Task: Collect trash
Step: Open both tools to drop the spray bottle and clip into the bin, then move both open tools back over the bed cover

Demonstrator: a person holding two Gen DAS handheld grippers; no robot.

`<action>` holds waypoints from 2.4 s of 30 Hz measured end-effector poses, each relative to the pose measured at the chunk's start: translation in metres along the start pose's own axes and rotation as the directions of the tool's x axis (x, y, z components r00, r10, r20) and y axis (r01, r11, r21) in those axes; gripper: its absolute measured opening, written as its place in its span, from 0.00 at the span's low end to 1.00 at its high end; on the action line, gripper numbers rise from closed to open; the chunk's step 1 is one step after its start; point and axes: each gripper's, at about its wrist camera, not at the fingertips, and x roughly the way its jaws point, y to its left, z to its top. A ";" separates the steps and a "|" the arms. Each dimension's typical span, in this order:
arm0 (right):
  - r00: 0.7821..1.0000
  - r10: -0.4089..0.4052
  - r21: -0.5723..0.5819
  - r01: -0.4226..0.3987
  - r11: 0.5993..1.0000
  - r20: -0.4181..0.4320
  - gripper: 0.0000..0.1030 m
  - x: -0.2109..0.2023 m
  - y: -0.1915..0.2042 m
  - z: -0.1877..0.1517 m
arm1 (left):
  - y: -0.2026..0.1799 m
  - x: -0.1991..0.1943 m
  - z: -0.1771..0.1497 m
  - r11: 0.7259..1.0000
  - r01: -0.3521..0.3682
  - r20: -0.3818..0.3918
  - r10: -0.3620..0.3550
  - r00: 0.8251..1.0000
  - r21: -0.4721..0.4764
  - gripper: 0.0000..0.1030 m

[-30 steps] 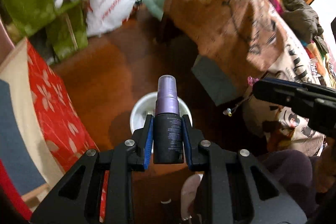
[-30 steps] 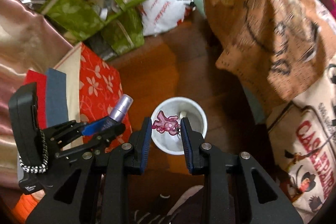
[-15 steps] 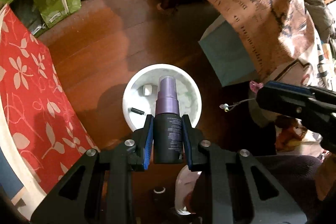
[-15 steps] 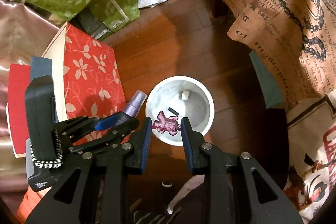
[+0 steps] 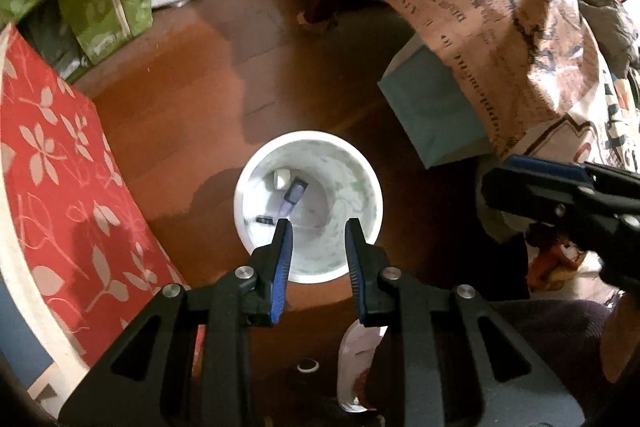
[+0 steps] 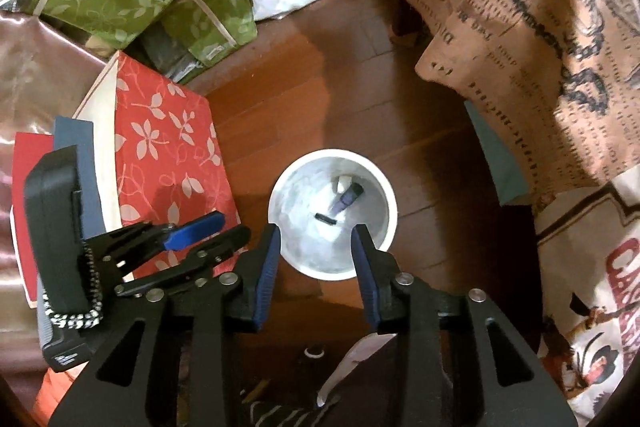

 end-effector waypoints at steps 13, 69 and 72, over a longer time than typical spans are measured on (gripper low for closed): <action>0.970 -0.076 -0.065 0.094 0.993 0.232 0.33 -0.086 0.012 -0.022 | -0.037 -0.096 0.001 0.996 -0.038 0.195 0.021 0.981 0.085 0.24; 0.677 -0.549 0.603 0.192 0.774 0.489 0.49 -0.298 -0.323 -0.231 | -0.496 -0.106 0.015 0.737 0.079 0.172 -0.259 0.950 0.671 0.55; 0.699 -0.535 0.610 0.178 0.772 0.474 0.49 -0.285 -0.339 -0.226 | -0.509 -0.086 0.020 0.731 0.085 0.146 -0.247 0.958 0.677 0.55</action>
